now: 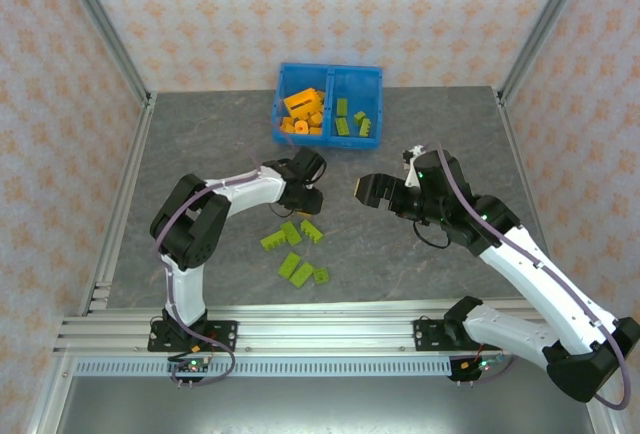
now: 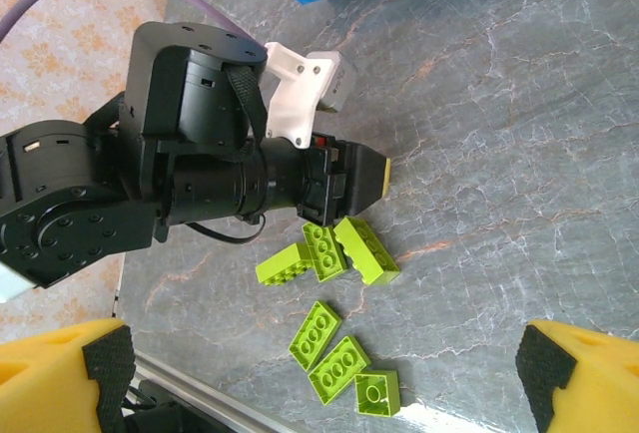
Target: Sort the legos into containers by color
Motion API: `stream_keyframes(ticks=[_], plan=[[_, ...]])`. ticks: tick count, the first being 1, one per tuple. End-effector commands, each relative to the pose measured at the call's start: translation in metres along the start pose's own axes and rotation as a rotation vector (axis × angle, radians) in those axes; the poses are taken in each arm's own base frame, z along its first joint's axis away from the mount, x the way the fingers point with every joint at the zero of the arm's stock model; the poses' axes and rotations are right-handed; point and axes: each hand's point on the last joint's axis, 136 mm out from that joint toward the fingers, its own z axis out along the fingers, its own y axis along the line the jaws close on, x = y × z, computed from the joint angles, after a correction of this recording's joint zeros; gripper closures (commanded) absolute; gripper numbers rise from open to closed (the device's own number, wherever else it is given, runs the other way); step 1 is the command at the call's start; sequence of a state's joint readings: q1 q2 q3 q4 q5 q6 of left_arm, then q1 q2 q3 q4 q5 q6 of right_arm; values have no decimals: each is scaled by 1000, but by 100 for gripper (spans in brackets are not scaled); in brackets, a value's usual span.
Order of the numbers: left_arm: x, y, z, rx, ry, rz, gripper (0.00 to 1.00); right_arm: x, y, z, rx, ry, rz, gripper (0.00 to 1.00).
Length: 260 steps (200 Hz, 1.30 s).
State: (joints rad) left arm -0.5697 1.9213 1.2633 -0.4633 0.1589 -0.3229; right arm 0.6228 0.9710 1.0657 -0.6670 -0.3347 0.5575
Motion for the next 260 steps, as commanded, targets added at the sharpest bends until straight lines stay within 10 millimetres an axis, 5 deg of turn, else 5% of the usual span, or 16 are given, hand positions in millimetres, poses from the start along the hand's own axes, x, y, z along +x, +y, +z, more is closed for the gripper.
stream_keyframes(ticks=[1,46,75,111,153,187,229,260], plan=[[-50,-4,-58,-17,-170,10,64,1,-6,-4,23,-12,7,1],[-161,35,-119,-139,-426,-51,67,0,-5,-5,19,-16,14,1],[-216,60,-104,-199,-486,-99,67,1,-6,-8,23,-21,19,1],[-263,61,-95,-214,-544,-111,68,0,-10,-13,36,-38,21,1],[-285,83,-64,-245,-537,-167,63,2,-12,-20,42,-38,32,1],[-296,87,-62,-217,-561,-193,38,0,-4,-32,-5,-67,55,1],[-300,67,-120,-101,-616,-210,26,3,-7,-32,12,-53,18,0],[-275,44,-186,38,-628,-180,22,6,3,-20,21,-18,-115,0]])
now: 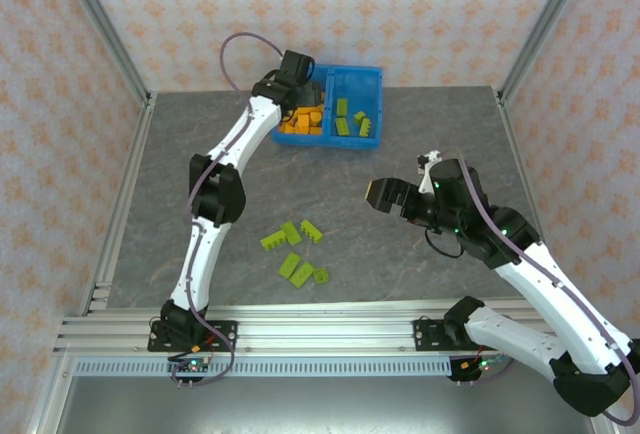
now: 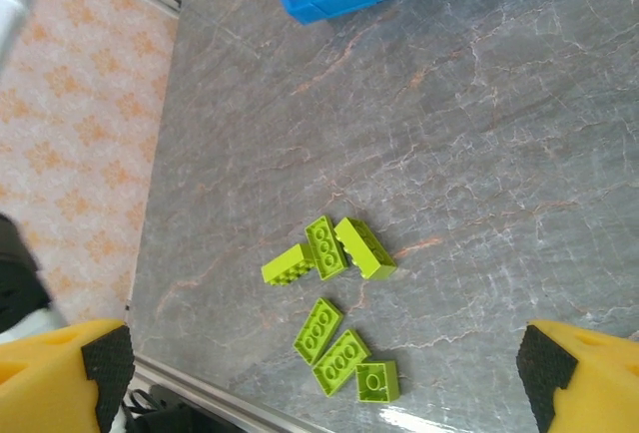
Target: Sort the legos into containers by color
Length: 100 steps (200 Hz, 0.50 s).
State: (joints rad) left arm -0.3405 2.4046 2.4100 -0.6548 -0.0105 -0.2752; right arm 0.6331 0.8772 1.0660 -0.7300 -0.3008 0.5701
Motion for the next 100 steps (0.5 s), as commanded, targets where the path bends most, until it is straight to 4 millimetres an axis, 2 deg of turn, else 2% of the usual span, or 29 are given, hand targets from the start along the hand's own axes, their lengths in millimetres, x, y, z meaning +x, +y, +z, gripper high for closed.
stream_keyframes(ticks=[1,20,23,48,78,100], plan=[[-43,-20,-101,157,-86,-35,21,2,6,8,25,22,-124,0],[-27,-19,-151,232,-67,-7,18,14,12,27,64,95,-286,0],[-29,-18,-168,249,-84,0,17,17,13,31,70,112,-313,0],[13,5,-231,258,-60,77,14,42,18,67,120,247,-521,1],[77,39,-280,228,11,166,9,76,20,115,121,396,-681,2],[124,58,-303,222,94,232,5,94,16,150,123,475,-738,4]])
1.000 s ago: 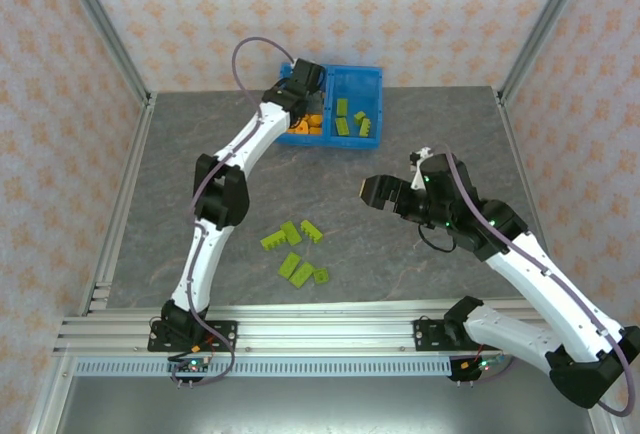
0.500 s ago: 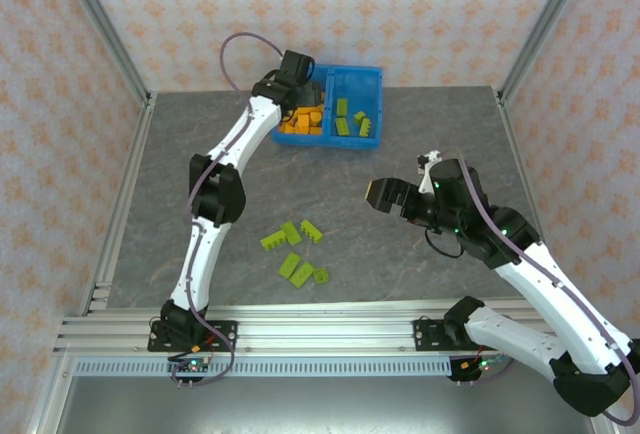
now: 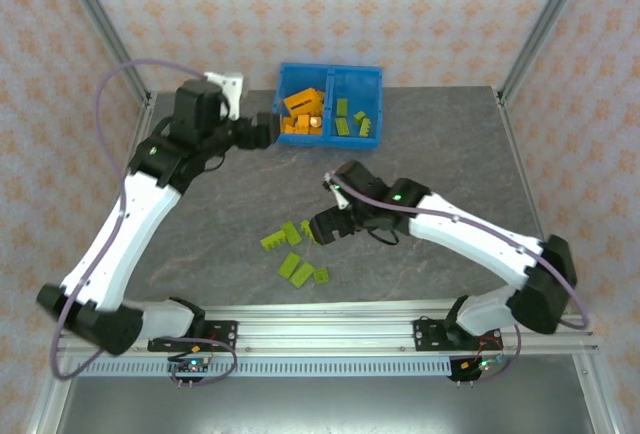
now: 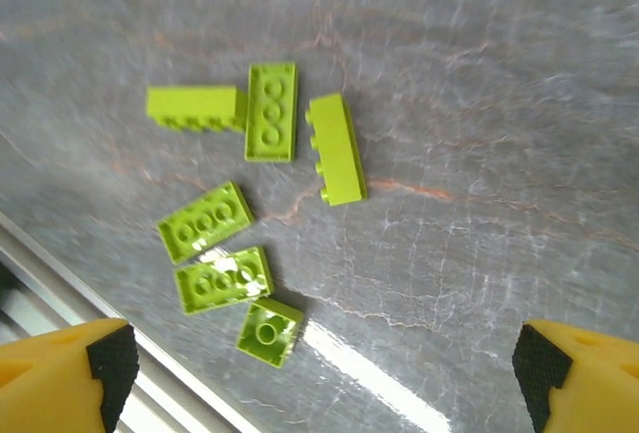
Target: Sort the legos into containers by color
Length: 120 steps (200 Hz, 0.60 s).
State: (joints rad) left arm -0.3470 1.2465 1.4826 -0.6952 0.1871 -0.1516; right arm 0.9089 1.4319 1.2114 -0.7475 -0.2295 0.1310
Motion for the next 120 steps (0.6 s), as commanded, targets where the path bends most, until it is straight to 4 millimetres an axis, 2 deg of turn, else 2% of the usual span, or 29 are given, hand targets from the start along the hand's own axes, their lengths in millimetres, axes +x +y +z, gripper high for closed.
stream_keyframes(ticks=[1,23,42,61,87,120], plan=[[77,9,-7,-2,234,97,5,-8,6,25,3,32,-138,4],[110,9,-29,43,285,139,2,-7,2,61,40,102,-177,9],[131,11,-38,58,299,159,0,-7,-5,88,84,156,-191,15],[143,11,-39,74,304,157,0,-6,-5,111,90,199,-208,24],[155,1,-39,146,318,171,0,-4,-6,135,94,232,-214,37],[169,-15,-42,267,363,223,0,1,-12,152,117,249,-207,59]])
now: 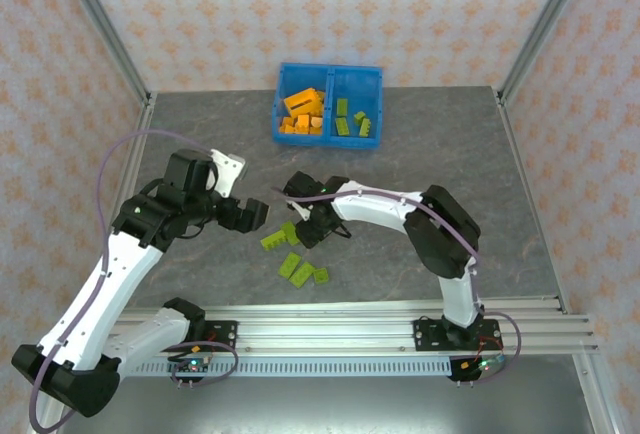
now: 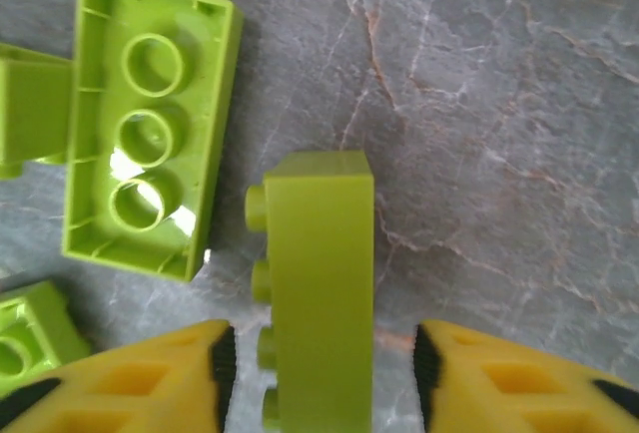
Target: Sort the legos into containers by color
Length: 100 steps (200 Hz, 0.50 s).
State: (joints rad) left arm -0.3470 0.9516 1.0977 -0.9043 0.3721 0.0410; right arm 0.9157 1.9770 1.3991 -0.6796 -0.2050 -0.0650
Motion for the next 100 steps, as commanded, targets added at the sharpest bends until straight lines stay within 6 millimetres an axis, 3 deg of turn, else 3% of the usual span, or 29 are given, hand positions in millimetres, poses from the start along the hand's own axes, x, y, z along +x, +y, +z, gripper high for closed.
stream_keyframes(ticks=[1,42,56,100], plan=[[14,-20,1,116,43,81,0,-9,-2,5,27,-22,-9,60],[26,-44,-6,263,21,234,0,-9,0,-3,-1,-48,21,89],[26,-50,-10,292,-26,292,0,-14,-1,-18,-33,-89,57,95],[24,-51,-15,280,-113,364,0,-40,-23,-87,-78,-273,163,97]])
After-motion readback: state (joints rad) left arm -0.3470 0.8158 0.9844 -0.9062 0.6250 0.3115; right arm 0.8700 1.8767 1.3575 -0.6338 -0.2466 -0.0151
